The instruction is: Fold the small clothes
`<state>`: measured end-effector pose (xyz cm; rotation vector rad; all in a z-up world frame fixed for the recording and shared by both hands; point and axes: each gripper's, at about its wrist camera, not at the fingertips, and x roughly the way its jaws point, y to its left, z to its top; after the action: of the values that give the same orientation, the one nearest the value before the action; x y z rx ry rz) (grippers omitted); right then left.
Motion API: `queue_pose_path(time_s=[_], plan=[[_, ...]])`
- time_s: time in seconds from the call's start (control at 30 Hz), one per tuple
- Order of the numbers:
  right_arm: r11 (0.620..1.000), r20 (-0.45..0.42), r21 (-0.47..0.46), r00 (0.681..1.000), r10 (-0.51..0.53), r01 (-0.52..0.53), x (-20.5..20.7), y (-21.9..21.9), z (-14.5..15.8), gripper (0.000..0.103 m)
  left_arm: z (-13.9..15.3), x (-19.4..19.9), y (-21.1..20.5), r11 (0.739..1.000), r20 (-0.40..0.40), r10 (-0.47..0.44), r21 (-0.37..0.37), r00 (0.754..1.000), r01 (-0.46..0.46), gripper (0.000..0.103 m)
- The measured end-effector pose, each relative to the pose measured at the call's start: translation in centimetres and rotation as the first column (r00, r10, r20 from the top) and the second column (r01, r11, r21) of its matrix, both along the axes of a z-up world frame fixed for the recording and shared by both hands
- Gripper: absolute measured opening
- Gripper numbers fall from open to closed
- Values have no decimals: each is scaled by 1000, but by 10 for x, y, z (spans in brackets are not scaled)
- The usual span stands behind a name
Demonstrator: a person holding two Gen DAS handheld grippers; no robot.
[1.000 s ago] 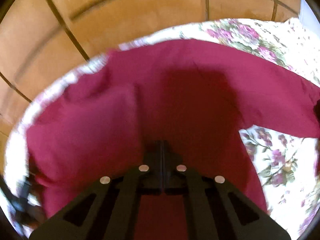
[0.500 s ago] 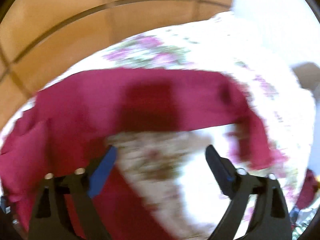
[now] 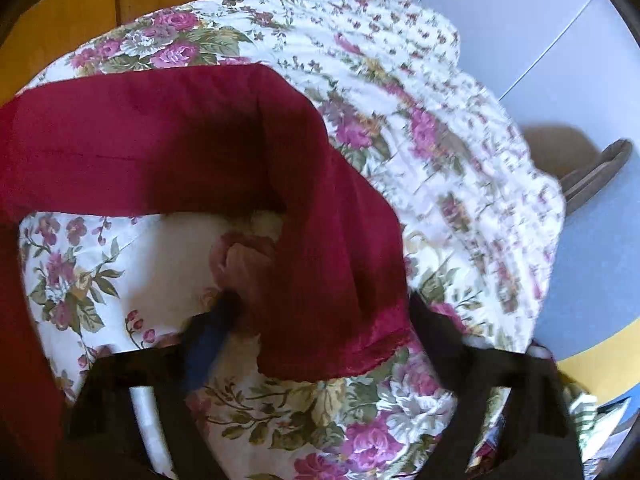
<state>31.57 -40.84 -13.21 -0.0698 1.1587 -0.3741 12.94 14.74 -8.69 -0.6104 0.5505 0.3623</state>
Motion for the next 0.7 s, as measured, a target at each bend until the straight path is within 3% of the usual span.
queue_pose_path(time_s=[0.03,0.07,0.17,0.27,0.37,0.5,0.7], plan=[[999,1,39,1000,-6,6,-1,-2,2,35,0,-1,1,1000,1,3,-2,1000,-3,93],[996,10,86,1000,-20,19,-3,-5,3,28,0,3,0,1000,2,6,-2,1000,-6,93],[984,49,176,998,-38,28,-8,-9,14,16,1,2,-1,1000,11,7,4,1000,-7,93],[959,95,285,995,-35,6,-12,-4,29,12,1,1,-1,1000,14,6,2,1000,-6,93],[908,167,414,986,-1,-70,-17,16,51,10,2,0,-2,1000,21,6,1,1000,-6,93],[862,237,461,965,109,-210,-20,59,70,10,7,-1,-6,1000,26,-8,19,1000,7,93],[695,324,608,919,223,-383,-25,122,86,10,33,-5,-28,986,43,-148,81,988,144,93]])
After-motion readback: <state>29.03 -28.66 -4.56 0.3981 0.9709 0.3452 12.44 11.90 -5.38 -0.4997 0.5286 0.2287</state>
